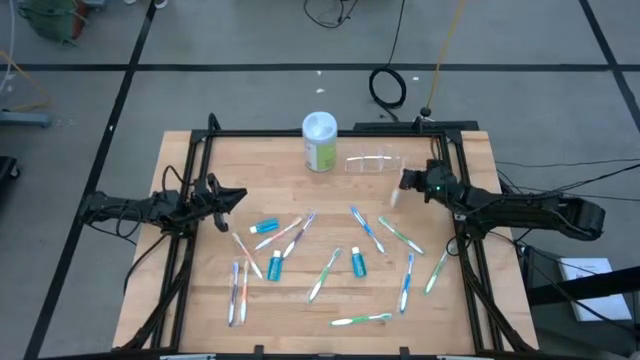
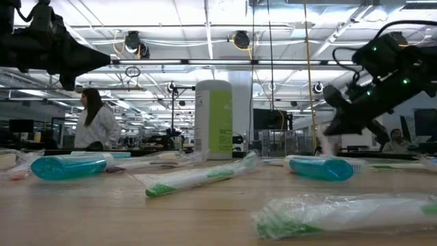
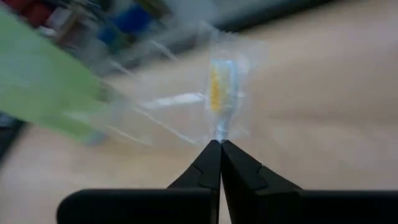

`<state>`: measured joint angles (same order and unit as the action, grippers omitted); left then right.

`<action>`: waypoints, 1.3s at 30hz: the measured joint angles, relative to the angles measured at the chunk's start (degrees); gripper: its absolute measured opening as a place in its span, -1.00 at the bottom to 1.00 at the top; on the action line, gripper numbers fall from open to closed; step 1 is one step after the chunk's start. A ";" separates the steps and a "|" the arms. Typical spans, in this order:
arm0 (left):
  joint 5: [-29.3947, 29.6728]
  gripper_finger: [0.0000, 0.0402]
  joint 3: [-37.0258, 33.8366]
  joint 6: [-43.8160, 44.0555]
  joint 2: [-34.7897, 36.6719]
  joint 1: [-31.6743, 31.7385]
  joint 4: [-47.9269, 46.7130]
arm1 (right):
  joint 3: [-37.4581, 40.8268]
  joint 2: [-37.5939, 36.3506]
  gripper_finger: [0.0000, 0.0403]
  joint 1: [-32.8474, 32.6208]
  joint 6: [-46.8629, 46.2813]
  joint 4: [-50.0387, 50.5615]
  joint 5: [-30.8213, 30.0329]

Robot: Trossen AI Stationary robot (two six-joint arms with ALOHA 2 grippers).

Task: Pick & Place toothbrushing station
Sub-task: Put the orange toothbrush into the transparent organizer

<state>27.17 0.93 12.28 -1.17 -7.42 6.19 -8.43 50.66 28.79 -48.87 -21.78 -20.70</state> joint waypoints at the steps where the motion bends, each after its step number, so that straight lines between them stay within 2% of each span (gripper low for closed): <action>1: 0.32 -0.81 0.00 0.18 0.00 0.00 0.01 | 0.00 -0.08 -1.00 -0.31 1.52 -3.44 0.01; 6: 3.84 -0.81 0.00 0.25 0.00 0.00 0.30 | -0.06 -0.10 -1.00 -2.35 10.14 -18.28 2.88; 9: 7.23 -0.81 0.00 0.23 0.00 0.00 1.35 | -1.63 -0.12 -1.00 -4.05 14.95 -22.41 2.99; 14: 10.46 -0.81 0.00 0.17 0.00 0.01 2.81 | -7.73 0.66 -1.00 -4.28 25.11 -21.93 2.19; 20: 10.44 -0.81 0.00 0.87 0.00 0.00 3.11 | -13.72 2.65 -1.00 -1.40 35.63 -17.48 -6.63; 23: 10.46 -0.81 0.00 0.21 0.00 0.00 2.57 | -15.92 3.40 -1.00 0.33 38.19 -14.96 -6.35; 31: 10.62 -0.81 0.00 -0.64 0.00 0.00 2.63 | -17.45 5.34 -1.00 3.37 36.01 -4.93 -6.35; 34: 11.58 -0.81 0.00 -1.03 0.00 0.00 2.63 | -17.44 8.87 -1.00 3.73 33.96 -2.29 -7.35; 39: 11.90 -0.81 0.00 0.31 0.00 0.00 2.59 | -17.44 15.61 -1.00 3.56 30.59 -3.82 -7.53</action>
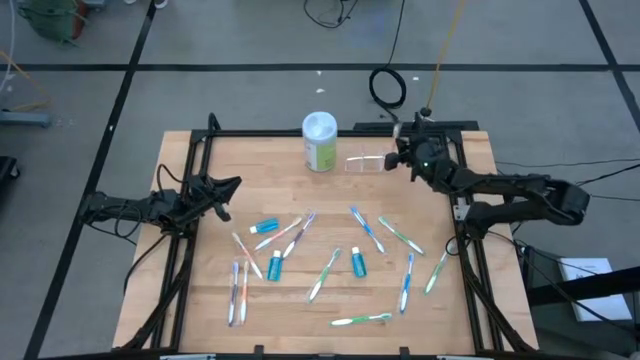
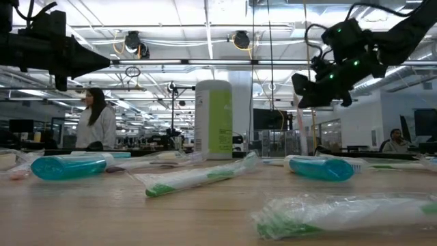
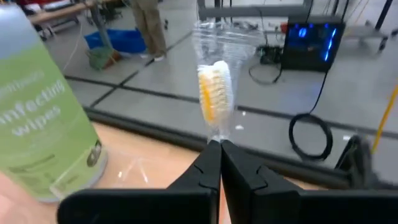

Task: Pick & Place toothbrushing station
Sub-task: Put the orange toothbrush into the transparent organizer

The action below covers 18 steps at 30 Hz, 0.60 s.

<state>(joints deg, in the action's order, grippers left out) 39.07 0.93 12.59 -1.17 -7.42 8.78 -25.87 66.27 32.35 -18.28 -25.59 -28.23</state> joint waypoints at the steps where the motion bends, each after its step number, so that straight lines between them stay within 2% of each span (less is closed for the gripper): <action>1: 0.00 -0.81 0.00 0.18 0.00 0.00 0.01 | 0.00 0.92 -1.00 -0.16 -0.90 -0.12 0.02; 8: 0.00 -0.81 0.00 1.44 0.00 0.00 -0.11 | 0.00 3.29 -0.93 0.54 -5.12 1.40 -0.19; 13: -0.05 -0.81 0.00 3.39 0.00 0.00 -0.16 | 0.02 2.25 -0.72 0.69 -3.16 1.57 -0.08; 18: -1.67 -0.81 0.00 5.26 0.00 0.00 -0.39 | 0.07 -2.33 -0.50 -0.35 -1.92 2.79 -0.05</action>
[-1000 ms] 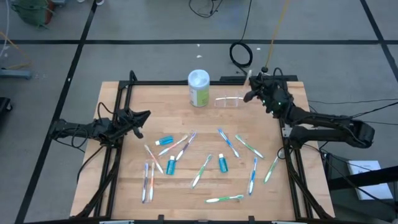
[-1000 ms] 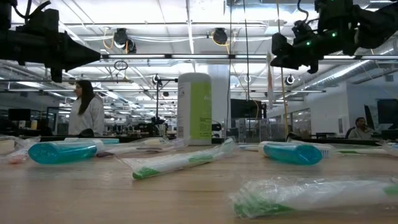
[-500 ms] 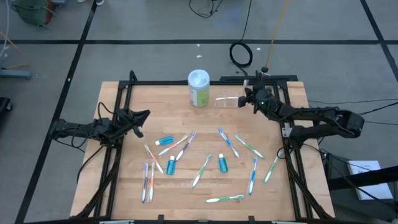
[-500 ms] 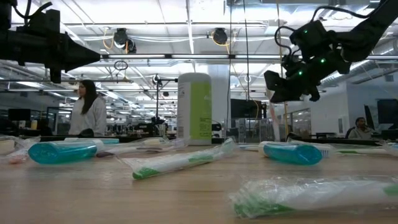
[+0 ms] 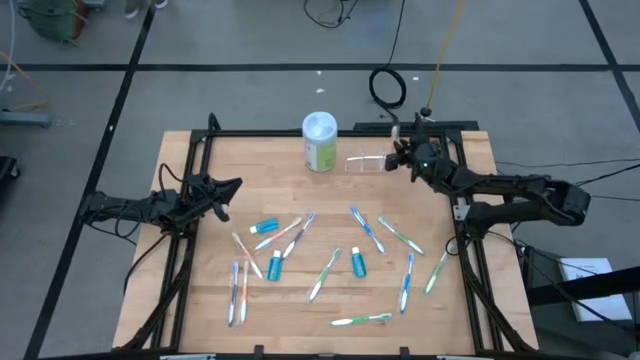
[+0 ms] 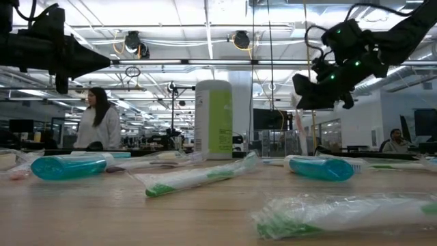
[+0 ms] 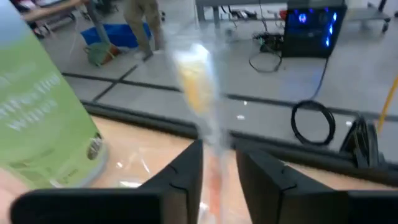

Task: Pick & Place toothbrushing station
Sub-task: Put the orange toothbrush into the transparent organizer

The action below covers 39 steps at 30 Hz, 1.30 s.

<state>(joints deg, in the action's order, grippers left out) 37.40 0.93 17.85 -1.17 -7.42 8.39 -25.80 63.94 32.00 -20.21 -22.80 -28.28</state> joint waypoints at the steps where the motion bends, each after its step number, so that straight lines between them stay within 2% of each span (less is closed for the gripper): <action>1: -0.01 -0.81 0.00 0.70 0.00 0.00 -0.05 | 0.00 -1.26 -0.46 -0.33 0.86 0.71 0.00; 6: -0.04 -0.81 0.00 2.22 0.00 0.00 -0.62 | 0.00 -7.52 -0.33 -2.42 1.38 7.00 0.62; 9: -0.41 -0.81 0.00 4.01 0.00 0.00 -0.60 | 0.00 -10.49 -0.31 -4.13 1.39 11.50 6.47; 13: -5.82 -0.81 0.00 5.38 0.00 0.00 -0.37 | 0.00 -12.99 -0.32 -7.18 1.36 14.68 11.93; 19: -10.15 -0.81 0.00 6.54 -0.17 0.00 5.18 | 0.00 -13.45 -0.33 -11.98 1.38 14.53 12.01; 23: -12.54 -0.81 0.02 4.90 -2.83 -0.08 10.28 | 0.00 -13.35 -0.33 -13.97 1.38 14.08 12.01; 27: -12.48 -0.81 0.02 5.50 -8.78 -0.56 13.64 | 0.00 -13.35 -0.33 -14.50 1.38 12.75 11.99; 31: -12.31 -0.81 2.13 9.85 -17.30 -1.55 13.95 | 0.00 -13.10 -0.33 -14.50 1.38 10.18 11.89; 35: -12.12 -0.81 7.94 8.54 -27.68 -2.60 11.83 | 0.00 -12.19 -0.33 -14.50 1.38 8.88 11.90; 39: -12.13 -0.81 16.64 3.81 -37.89 -3.17 4.01 | 0.00 -10.52 -0.33 -14.50 1.38 8.53 11.92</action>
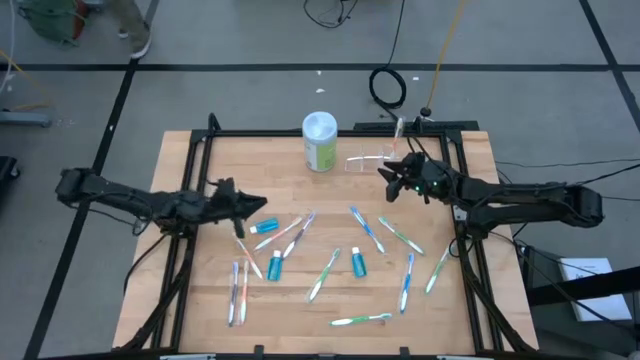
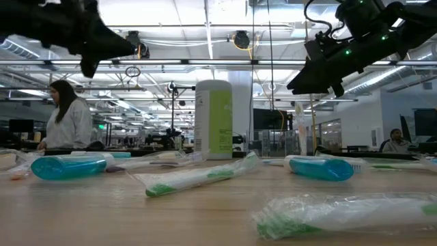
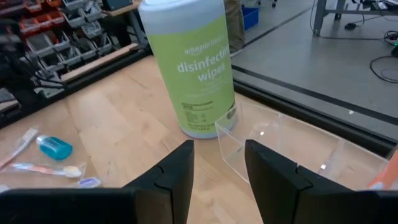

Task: Pick & Place toothbrushing station
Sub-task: Put the orange toothbrush into the transparent organizer

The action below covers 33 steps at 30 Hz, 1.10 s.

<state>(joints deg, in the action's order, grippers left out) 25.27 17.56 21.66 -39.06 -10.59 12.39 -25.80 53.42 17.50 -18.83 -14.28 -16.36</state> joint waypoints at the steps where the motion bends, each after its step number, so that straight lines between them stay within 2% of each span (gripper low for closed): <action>1: -0.06 -0.81 2.28 -0.86 -2.43 -0.05 -2.60 | 0.00 0.42 -0.33 0.00 0.00 -0.15 0.00; 6: -2.72 -0.81 12.38 -7.53 -12.88 0.02 -13.72 | 0.00 2.30 -0.33 0.00 0.00 -0.93 0.01; 11: -3.14 -0.81 18.44 -5.64 -21.89 0.95 -17.40 | 0.00 2.92 -0.33 0.02 0.00 -1.00 0.02; 13: -5.03 -0.81 19.58 -4.06 -24.99 1.94 -18.33 | 0.00 2.92 -0.33 0.02 0.00 -1.44 0.02; 17: -12.81 -0.78 20.54 -3.10 -31.00 4.76 -18.34 | 0.00 2.92 -0.33 0.02 0.00 -2.11 0.02; 20: -18.18 -0.65 20.56 -2.06 -34.96 6.95 -18.29 | 0.00 2.92 -0.33 0.02 0.00 -2.08 0.02; 22: -19.63 -0.53 20.56 -1.64 -37.17 8.11 -18.29 | 0.00 2.89 -0.33 0.02 0.00 -2.21 0.02; 28: -20.55 -0.21 20.59 -2.05 -44.16 9.88 -18.24 | 0.00 2.89 -0.33 0.02 0.00 -2.19 0.07; 33: -20.56 -0.08 20.59 -2.03 -50.02 9.92 -18.17 | 0.00 2.89 -0.33 0.02 0.00 -2.15 0.09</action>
<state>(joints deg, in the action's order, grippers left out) 4.71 38.15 19.63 -89.08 -0.67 -5.78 -25.80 56.31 17.52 -18.83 -16.43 -16.27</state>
